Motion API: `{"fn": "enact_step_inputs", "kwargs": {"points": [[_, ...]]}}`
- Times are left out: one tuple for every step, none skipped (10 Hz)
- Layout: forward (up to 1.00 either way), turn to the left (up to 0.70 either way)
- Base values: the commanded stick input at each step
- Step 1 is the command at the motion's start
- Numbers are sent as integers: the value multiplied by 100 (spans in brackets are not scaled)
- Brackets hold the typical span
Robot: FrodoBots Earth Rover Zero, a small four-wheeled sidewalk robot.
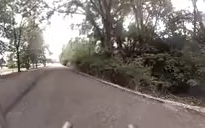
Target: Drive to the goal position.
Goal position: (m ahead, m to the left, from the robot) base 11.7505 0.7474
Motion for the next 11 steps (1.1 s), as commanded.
{"fn": "enact_step_inputs", "kwargs": {"points": [[45,27],[45,27],[45,27],[45,27],[45,27],[45,27],[45,27],[45,27],[45,27],[45,27],[45,27]]}}
